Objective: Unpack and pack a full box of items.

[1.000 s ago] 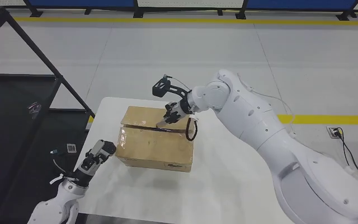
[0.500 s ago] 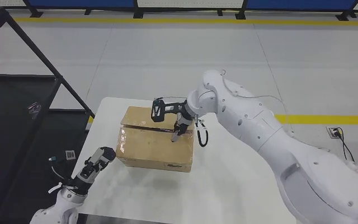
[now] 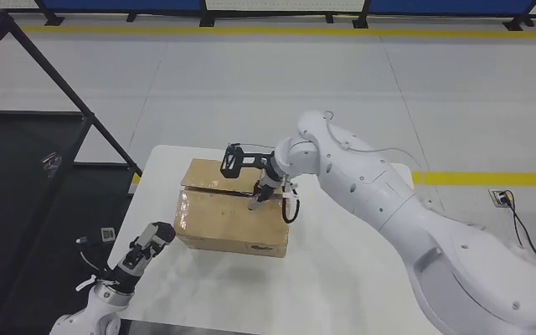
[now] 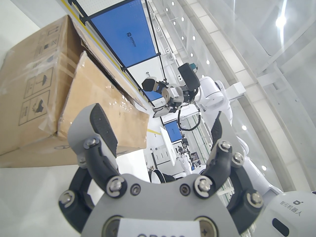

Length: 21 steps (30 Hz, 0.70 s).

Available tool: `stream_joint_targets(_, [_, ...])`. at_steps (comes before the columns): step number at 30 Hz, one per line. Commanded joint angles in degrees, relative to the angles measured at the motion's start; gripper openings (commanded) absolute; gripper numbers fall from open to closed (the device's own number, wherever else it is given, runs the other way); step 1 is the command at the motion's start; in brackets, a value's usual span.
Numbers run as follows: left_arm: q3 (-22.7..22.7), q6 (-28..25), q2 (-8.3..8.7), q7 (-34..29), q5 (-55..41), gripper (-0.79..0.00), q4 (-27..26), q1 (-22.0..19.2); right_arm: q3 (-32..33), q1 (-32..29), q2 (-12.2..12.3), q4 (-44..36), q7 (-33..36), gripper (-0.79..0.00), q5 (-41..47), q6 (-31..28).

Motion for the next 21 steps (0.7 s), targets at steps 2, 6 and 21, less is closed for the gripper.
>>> stream_joint_targets(2, [0.01, 0.01, -0.05, 0.02, 0.18, 0.000, -0.27, 0.11, 0.05, -0.31, -0.39, 1.22, -0.20, -0.025, -0.96, -0.41])
stream_joint_targets(6, [0.03, -0.16, -0.11, -0.08, 0.18, 0.000, -0.18, 0.34, 0.37, 0.05, -0.98, 3.38, 1.50, -0.505, -0.66, -2.74])
stream_joint_targets(21, [-0.23, -0.36, -0.24, -0.83, -0.24, 0.000, 0.38, 0.28, 0.34, -0.18, -4.73, 8.54, 5.86, -0.622, -1.20, -2.85])
